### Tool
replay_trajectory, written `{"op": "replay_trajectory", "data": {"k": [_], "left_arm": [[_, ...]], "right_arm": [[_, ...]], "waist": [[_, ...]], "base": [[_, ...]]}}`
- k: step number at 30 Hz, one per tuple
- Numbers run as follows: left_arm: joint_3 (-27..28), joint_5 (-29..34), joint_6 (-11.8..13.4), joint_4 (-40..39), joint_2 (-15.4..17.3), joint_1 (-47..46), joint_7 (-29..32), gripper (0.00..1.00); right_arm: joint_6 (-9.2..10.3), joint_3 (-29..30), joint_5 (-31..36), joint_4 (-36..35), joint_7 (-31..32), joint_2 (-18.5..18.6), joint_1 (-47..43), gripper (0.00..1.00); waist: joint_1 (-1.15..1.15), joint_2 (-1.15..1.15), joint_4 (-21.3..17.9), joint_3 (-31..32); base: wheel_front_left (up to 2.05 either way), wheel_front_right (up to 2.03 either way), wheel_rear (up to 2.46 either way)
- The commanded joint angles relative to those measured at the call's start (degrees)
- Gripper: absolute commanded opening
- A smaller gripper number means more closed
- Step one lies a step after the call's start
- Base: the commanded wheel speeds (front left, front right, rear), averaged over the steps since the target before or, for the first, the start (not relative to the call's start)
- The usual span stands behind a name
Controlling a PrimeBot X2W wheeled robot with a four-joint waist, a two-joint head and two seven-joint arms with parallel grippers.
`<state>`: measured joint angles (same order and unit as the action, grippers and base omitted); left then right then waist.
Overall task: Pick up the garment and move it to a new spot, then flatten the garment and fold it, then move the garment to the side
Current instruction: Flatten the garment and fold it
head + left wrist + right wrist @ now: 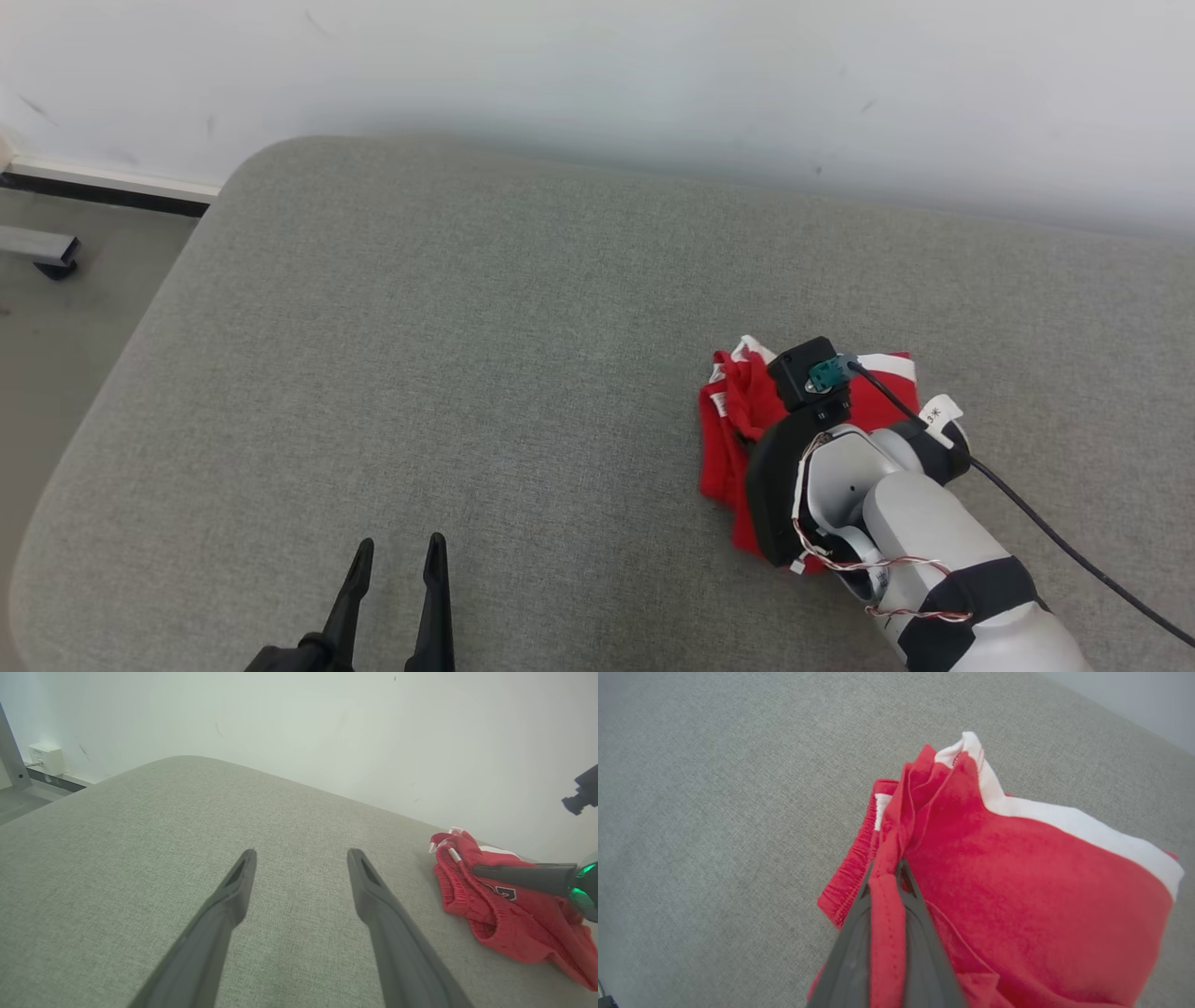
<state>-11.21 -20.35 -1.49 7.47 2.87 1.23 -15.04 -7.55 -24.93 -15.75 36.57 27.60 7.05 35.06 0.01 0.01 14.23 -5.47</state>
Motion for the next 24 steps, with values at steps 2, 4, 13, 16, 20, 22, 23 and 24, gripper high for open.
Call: {"op": "replay_trajectory", "data": {"k": [2, 4, 13, 16, 20, 22, 23, 24], "left_arm": [[-0.1, -0.3, 0.2, 0.3, 0.0, 0.8, -0.2, 1.0], [-0.1, -0.2, 0.3, 0.4, 0.0, 1.2, -0.2, 1.0], [1.0, 1.4, 0.0, 0.5, 0.0, 2.8, -0.2, 1.0], [1.2, 1.5, -0.1, 0.4, 0.0, 3.5, -0.2, 1.0], [1.1, 1.6, -0.3, 0.5, 0.0, 3.5, -0.2, 1.0], [0.6, 1.6, -0.4, 0.5, 0.0, 2.9, -0.2, 1.0], [0.4, 1.6, -0.3, 0.5, 0.0, 2.6, -0.2, 1.0], [0.3, 1.6, -0.4, 0.5, 0.0, 2.4, -0.2, 1.0]], "right_arm": [[0.16, -0.6, -1.8, 0.3, -1.1, -0.6, -0.4, 0.43], [0.16, -0.4, -4.6, -0.1, -2.0, -1.2, -1.2, 1.0], [0.16, 2.5, -14.3, -8.2, -6.5, 0.2, -4.4, 1.0], [0.16, 6.2, -12.6, -9.8, -9.1, 2.0, -5.9, 1.0], [0.16, 10.6, -9.7, -9.4, -11.1, 3.8, -7.7, 1.0], [0.16, 14.0, -7.0, -8.2, -12.9, 5.3, -9.9, 0.0], [0.16, 14.5, -5.9, -7.5, -13.0, 5.9, -10.7, 0.0], [0.16, 15.0, -5.1, -6.8, -13.3, 6.1, -11.2, 0.0]], "waist": [[-0.01, -0.01, 0.1, 0.7], [-0.01, -0.01, -0.1, 1.4], [-0.01, -0.01, -2.4, 4.9], [-0.01, -0.01, -3.1, 5.6], [-0.01, -0.01, -3.4, 5.9], [-0.01, -0.01, -3.1, 5.6], [-0.01, -0.01, -2.9, 5.4], [-0.01, -0.01, -2.8, 5.3]], "base": [[0.0, 0.0, 0.0], [0.0, 0.0, 0.0], [0.0, 0.0, 0.0], [0.0, 0.0, 0.0], [0.0, 0.0, 0.0], [0.0, 0.0, 0.0], [0.0, 0.0, 0.0], [0.0, 0.0, 0.0]]}}
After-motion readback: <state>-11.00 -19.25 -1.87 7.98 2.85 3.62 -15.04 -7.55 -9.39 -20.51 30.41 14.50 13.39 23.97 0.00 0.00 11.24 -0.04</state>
